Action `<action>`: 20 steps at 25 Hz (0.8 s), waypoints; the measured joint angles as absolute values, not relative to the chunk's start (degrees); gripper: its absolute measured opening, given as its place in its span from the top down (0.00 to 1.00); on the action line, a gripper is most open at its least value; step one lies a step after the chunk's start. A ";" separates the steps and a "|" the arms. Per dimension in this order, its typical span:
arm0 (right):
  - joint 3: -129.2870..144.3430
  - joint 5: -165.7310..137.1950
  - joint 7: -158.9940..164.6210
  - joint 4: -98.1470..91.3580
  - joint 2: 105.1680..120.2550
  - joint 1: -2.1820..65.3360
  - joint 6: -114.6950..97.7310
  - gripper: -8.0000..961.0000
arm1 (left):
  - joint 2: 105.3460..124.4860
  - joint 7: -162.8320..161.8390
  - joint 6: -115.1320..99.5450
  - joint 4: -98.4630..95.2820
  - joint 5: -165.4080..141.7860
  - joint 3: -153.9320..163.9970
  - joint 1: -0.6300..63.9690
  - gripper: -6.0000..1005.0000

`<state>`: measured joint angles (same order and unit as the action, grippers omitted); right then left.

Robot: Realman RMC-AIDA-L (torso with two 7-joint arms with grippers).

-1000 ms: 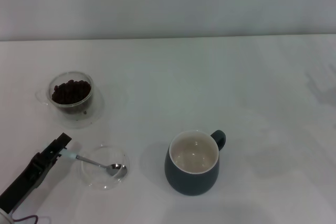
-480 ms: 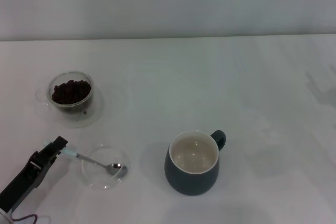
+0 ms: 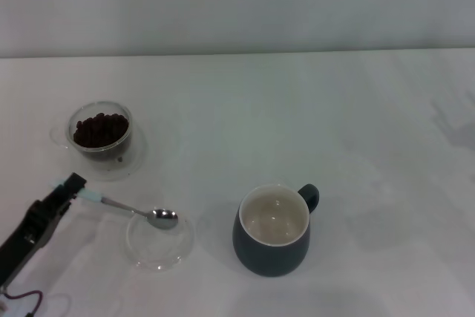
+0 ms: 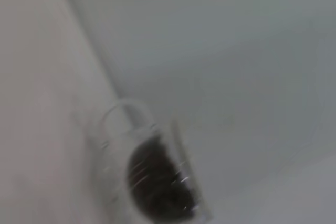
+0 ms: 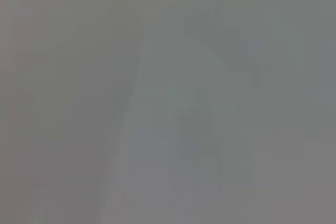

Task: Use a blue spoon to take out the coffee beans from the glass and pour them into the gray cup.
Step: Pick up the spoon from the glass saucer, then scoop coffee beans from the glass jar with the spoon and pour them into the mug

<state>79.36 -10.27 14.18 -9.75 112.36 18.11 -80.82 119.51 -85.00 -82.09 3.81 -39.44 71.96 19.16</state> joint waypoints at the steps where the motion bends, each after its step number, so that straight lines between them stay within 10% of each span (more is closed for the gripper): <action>1: 79.36 -10.25 13.96 -9.76 112.39 18.15 -80.82 0.23 | 119.43 -85.06 -82.60 2.86 -39.43 71.96 18.62 0.87; 12: 79.24 -10.13 13.70 -10.16 112.80 18.54 -80.72 0.23 | 117.71 -86.46 -88.32 -12.61 -39.39 71.99 11.52 0.87; 20: 78.95 -10.02 12.72 -10.39 114.65 18.68 -80.68 0.23 | 111.33 -89.54 -87.91 -18.05 -39.61 68.93 10.17 0.87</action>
